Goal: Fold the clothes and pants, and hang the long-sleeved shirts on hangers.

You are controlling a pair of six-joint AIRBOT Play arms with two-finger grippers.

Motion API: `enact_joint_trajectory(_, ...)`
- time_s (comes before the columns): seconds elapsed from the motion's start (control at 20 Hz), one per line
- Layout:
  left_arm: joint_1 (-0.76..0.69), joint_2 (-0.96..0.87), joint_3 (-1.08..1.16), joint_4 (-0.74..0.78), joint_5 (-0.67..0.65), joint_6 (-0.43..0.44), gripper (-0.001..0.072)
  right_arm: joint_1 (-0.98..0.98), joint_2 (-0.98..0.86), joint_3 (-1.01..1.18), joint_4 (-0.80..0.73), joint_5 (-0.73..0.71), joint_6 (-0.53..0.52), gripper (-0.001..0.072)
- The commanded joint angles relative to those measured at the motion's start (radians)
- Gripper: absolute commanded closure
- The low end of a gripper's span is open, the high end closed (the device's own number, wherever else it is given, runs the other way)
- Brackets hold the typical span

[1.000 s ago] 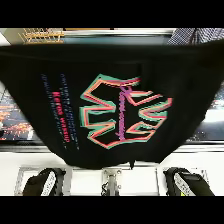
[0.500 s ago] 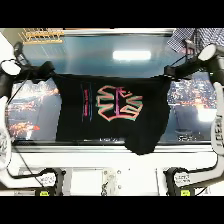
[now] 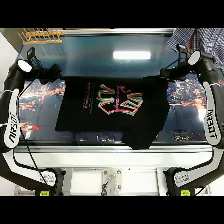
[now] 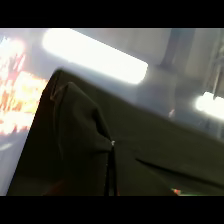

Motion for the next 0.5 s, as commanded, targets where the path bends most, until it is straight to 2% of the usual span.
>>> enact_joint_trajectory(0.0, 0.007, 0.065, -0.168, 0.006, 0.024, 0.014, 0.0701, 0.014, 0.054, -0.137, -0.055, -0.017, -0.003, 0.0703)
enact_joint_trajectory(0.2, 0.005, 0.109, -0.362, 0.002, 0.080, 0.019, 0.0701, 0.014, 0.087, -0.318, -0.054, -0.053, -0.002, 0.0702)
enact_joint_trajectory(0.4, 0.005, 0.108, -0.465, -0.006, 0.122, 0.018, 0.0701, 0.014, 0.086, -0.394, -0.035, -0.084, 0.001, 0.0701)
enact_joint_trajectory(0.45, 0.005, 0.108, -0.472, -0.006, 0.125, 0.018, 0.0637, 0.014, 0.085, -0.394, -0.034, -0.082, 0.002, 0.0697)
